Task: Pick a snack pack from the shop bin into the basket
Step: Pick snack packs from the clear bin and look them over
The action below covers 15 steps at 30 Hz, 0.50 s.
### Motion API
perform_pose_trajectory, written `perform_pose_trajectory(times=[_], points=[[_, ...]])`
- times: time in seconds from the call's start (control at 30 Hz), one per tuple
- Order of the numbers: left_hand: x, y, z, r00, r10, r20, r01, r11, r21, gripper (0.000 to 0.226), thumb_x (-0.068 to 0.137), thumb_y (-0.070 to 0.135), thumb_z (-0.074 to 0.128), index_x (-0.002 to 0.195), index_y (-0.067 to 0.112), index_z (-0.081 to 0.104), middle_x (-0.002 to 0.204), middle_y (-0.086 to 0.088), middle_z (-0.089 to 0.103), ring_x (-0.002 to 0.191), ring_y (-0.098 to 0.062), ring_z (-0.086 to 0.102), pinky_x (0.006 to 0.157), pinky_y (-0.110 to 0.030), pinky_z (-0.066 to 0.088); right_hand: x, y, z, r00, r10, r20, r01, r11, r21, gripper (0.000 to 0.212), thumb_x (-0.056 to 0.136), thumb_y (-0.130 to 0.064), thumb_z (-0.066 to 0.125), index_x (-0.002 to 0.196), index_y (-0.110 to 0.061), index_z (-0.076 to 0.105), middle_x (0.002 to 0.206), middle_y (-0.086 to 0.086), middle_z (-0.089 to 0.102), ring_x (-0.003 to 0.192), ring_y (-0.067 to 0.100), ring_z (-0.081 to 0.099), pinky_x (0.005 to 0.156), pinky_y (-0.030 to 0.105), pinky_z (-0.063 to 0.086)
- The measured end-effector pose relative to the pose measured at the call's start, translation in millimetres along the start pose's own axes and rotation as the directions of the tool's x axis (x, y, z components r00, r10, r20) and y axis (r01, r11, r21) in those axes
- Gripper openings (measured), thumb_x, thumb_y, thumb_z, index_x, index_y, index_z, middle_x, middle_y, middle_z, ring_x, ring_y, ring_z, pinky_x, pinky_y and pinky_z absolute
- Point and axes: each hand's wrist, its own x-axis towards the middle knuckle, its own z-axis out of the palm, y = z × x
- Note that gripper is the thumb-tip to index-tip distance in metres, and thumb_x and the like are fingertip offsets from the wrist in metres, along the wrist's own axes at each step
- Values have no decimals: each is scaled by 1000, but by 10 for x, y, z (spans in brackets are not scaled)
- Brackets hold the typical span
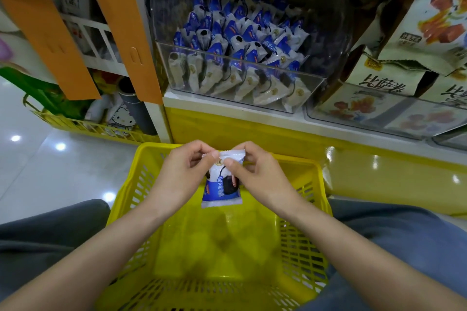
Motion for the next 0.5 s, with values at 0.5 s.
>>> perform_pose_trajectory(times=[0.5], points=[[-33,-48,5,993,-13,-121,21,997,72,20,83,7,65,88,19,50,93,2,56,83,-11,54,70,-23,46,-26,-43,-93,939,-300,-167,217,895,-391,9,88,-24,61,80,-19,59,76,-11,60,73,5,56,67,24,46]])
